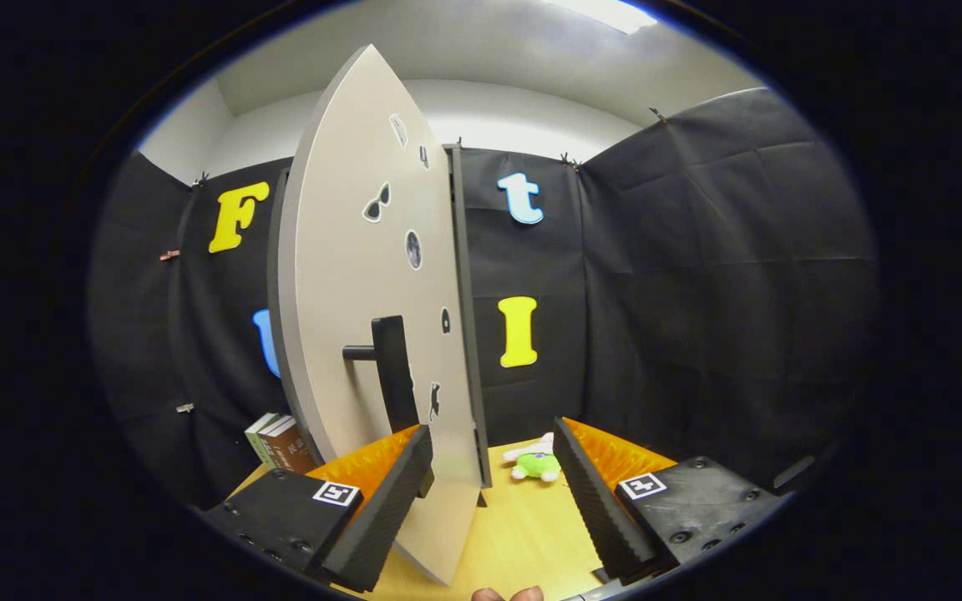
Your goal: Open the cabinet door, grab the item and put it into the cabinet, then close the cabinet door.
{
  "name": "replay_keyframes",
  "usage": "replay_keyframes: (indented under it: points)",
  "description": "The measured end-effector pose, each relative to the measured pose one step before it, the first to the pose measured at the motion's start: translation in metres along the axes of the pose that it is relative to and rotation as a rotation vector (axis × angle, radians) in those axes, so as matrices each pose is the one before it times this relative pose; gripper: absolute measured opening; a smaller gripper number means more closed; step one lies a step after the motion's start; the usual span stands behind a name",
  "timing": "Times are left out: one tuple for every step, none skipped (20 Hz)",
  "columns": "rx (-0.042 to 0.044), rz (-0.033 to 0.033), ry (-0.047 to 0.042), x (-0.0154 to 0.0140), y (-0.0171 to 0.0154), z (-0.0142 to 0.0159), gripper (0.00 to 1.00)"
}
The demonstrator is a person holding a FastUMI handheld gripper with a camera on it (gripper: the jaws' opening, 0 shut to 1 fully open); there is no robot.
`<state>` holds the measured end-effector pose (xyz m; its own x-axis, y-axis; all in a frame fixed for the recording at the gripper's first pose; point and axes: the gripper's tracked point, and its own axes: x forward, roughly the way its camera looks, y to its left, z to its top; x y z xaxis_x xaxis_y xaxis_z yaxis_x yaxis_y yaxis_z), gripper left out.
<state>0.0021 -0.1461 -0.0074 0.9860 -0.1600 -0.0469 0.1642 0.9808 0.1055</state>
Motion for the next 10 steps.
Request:
replay_keyframes:
  points:
    - [0.00089,0.01811,0.00589,0.00119,0.00961,-0.00225,0.97]
    - [-0.00301,0.01906,0.00440,0.00310,0.00957,-0.00153,0.97]
    - [-0.00296,0.01776,0.00039,0.00334,0.01005,-0.00130,0.97]
    - [0.00003,0.01822,0.00307,0.00401,0.00938,-0.00203,0.97]
    - [0.00517,0.01868,0.00406,0.00500,0.01112,-0.00181,0.97]
    - [0.00819,0.01492,0.00632,0.00595,0.00950,-0.00198,0.97]
    - [0.00922,0.01105,0.00768,0.00604,0.00989,-0.00273,0.97]
    - [0.00739,0.00828,0.00034,0.00594,0.00963,-0.00095,0.97]
    - [0.00487,0.01014,-0.00435,0.00616,0.01156,-0.00063,0.97]
    - [0.00484,0.01326,0.00160,0.00589,0.01087,-0.00024,0.97]
